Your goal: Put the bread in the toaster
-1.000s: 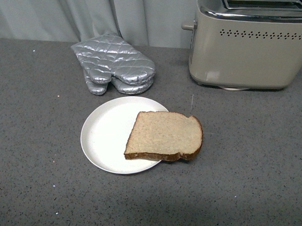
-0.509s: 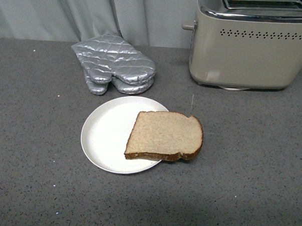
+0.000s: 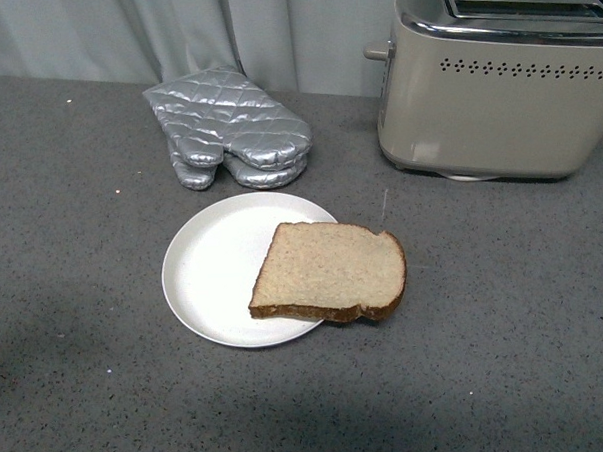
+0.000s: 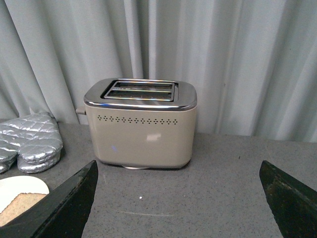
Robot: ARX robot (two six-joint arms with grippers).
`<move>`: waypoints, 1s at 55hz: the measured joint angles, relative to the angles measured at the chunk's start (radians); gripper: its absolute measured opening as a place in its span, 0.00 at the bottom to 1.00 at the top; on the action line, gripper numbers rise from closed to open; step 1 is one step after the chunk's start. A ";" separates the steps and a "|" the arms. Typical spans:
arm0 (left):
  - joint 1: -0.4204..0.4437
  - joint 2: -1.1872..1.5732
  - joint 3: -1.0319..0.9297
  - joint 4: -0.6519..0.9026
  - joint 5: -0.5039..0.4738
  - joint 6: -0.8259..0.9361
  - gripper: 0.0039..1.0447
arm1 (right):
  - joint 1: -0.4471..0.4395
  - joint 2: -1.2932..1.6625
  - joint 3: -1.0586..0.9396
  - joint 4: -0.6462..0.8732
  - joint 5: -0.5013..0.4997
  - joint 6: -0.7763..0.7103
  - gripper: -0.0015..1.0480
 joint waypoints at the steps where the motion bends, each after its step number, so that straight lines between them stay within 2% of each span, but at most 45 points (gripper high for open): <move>1: 0.001 0.036 0.015 0.009 0.005 0.002 0.94 | 0.000 0.000 0.000 0.000 0.000 0.000 0.91; 18: -0.042 0.536 0.278 -0.020 0.069 0.093 0.94 | 0.000 0.000 0.000 0.000 0.000 0.000 0.91; 36: -0.054 0.725 0.444 -0.094 0.085 0.122 0.94 | 0.000 0.000 0.000 0.000 0.000 0.000 0.91; 55: -0.105 0.863 0.585 -0.161 0.120 0.114 0.94 | 0.000 0.000 0.000 0.000 0.000 0.000 0.91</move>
